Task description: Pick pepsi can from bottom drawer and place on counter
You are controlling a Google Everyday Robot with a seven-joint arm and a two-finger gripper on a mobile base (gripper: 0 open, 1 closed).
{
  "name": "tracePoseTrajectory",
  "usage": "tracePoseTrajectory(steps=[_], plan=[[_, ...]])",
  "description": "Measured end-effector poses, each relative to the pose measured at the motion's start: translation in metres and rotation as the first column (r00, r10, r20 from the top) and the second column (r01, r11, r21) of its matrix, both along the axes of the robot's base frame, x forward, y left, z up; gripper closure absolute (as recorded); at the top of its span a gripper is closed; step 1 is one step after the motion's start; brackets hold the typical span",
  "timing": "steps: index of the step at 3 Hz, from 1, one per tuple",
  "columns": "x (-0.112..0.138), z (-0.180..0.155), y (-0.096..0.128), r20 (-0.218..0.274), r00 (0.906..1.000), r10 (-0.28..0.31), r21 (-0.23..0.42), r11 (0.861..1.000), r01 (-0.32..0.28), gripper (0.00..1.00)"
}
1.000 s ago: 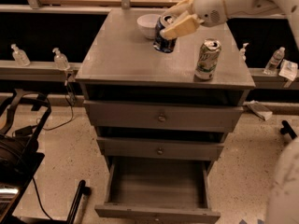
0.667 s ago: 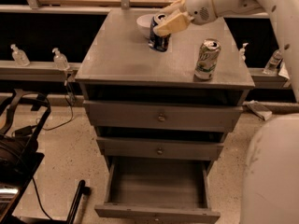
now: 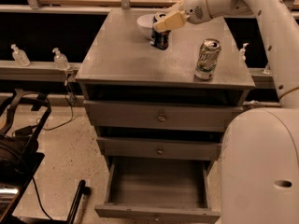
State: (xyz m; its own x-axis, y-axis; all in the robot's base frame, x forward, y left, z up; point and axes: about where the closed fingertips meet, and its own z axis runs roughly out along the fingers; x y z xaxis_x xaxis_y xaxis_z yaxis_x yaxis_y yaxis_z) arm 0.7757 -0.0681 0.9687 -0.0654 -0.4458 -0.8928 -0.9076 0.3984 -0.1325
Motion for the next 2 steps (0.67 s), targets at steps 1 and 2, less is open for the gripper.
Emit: tracePoseTrajectory(steps=[1,2], plan=[[0.0139,0.0005,-0.0091,-0.014,0.9985,-0.053,0.011,0.999,0.053,1.0],[0.0194,-0.0071,-0.012,-0.03,0.9969,-0.072,-0.045,0.996,0.071,1.0]])
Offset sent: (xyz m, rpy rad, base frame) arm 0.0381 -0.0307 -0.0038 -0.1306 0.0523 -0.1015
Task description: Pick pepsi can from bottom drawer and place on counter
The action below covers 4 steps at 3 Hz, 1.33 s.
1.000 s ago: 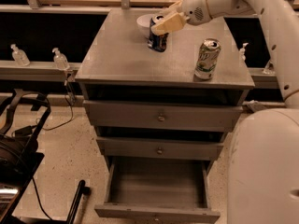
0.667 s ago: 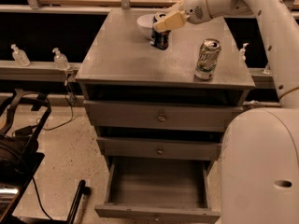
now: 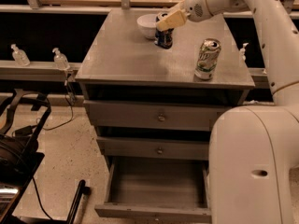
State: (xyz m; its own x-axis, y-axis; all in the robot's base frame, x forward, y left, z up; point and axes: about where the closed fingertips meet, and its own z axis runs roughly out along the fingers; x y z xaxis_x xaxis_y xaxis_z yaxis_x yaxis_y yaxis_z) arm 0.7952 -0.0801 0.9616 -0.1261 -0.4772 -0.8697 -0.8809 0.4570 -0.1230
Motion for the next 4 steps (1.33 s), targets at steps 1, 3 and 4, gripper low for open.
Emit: tracePoseTrajectory(steps=[1,3,4], plan=[[0.003,-0.013,-0.004,-0.033,0.9994,-0.011,-0.04,0.999,0.01,0.87],[0.007,-0.035,-0.007,-0.08,0.9966,-0.02,-0.064,0.998,0.015,0.39],[0.008,-0.037,-0.004,-0.084,0.9963,-0.016,-0.063,0.998,0.011,0.18]])
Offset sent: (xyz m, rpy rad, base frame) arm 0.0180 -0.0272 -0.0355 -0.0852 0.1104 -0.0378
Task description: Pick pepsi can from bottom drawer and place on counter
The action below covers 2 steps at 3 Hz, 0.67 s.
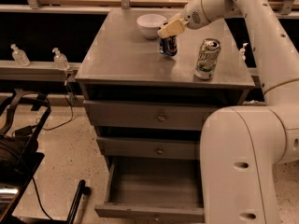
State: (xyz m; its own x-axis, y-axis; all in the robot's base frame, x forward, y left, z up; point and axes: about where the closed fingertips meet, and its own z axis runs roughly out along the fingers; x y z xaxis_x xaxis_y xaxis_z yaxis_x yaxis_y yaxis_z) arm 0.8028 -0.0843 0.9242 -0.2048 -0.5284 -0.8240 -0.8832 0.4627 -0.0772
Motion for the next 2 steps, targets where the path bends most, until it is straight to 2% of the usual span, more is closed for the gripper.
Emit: tracePoseTrajectory(steps=[1,2], plan=[[0.0011,-0.0034,0.0035,-0.005,1.0,0.004,0.0,1.0,-0.004,0.0],[0.0005,-0.0033,0.0005,-0.004,1.0,0.002,0.005,1.0,-0.002,0.0]])
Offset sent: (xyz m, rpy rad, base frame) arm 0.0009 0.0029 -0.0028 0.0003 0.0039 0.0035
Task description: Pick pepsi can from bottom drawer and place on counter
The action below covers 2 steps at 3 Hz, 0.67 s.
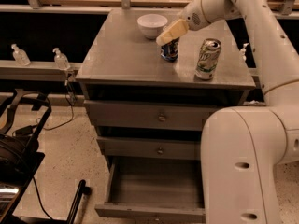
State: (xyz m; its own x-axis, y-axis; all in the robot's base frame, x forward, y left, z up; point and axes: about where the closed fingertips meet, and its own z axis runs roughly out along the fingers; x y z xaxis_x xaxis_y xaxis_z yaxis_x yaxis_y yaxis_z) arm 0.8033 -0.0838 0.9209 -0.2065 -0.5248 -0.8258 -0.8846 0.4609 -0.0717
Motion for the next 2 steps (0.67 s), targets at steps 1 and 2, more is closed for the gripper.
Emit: tracePoseTrajectory(steps=[1,2], plan=[[-0.002,0.0,-0.011,0.004,1.0,-0.006,0.017,1.0,0.006,0.0],[-0.019,0.024,-0.059,0.07,0.9964,-0.049,0.079,0.996,0.043,0.0]])
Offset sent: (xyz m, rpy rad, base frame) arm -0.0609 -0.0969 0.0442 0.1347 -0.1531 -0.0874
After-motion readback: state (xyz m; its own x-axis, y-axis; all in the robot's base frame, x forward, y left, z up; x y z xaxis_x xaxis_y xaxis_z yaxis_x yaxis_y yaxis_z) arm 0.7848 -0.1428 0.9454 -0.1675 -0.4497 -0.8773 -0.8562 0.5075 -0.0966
